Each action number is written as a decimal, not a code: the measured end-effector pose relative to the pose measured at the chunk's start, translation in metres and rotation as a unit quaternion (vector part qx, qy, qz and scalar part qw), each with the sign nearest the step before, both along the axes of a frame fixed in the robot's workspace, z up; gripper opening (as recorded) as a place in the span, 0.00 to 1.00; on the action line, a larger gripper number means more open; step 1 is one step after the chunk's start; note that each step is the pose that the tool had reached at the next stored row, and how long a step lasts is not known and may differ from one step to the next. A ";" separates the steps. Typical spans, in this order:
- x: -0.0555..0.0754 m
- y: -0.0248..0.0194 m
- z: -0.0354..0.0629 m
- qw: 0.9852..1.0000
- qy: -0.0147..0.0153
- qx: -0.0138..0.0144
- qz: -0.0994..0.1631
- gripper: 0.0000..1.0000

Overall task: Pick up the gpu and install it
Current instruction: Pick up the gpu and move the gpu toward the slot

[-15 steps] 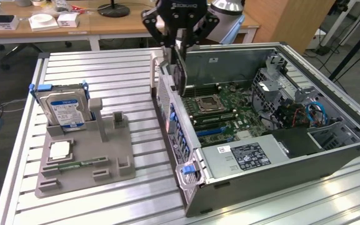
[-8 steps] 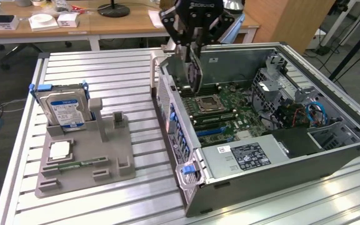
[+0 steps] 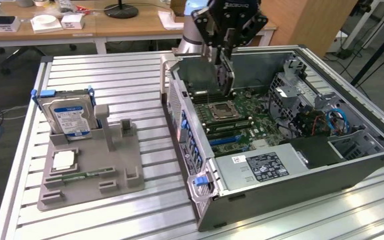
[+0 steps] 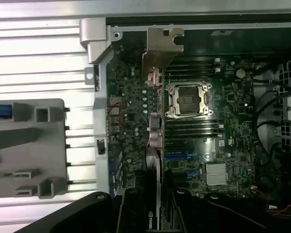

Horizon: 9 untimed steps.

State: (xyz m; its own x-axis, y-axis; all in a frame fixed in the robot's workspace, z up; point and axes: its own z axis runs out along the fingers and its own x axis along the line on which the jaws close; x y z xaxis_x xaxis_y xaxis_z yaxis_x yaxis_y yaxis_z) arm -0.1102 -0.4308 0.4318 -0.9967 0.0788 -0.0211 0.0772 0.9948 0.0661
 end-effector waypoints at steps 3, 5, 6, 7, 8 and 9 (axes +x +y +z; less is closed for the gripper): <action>0.013 0.0006 0.0000 1.000 0.000 0.000 0.000 0.26; 0.022 0.0007 0.0000 1.000 0.000 0.000 0.000 0.26; 0.027 0.0008 0.0000 1.000 0.000 0.000 0.000 0.26; 0.038 0.0010 0.0000 1.000 0.000 0.000 0.000 0.26; 0.042 0.0010 0.0000 1.000 0.000 0.000 0.000 0.26; 0.047 0.0011 -0.0001 1.000 0.000 0.000 0.000 0.26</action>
State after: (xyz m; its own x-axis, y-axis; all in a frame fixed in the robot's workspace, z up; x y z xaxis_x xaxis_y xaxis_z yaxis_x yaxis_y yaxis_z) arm -0.0636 -0.4297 0.4317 -0.9967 0.0788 -0.0211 0.0772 0.9948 0.0662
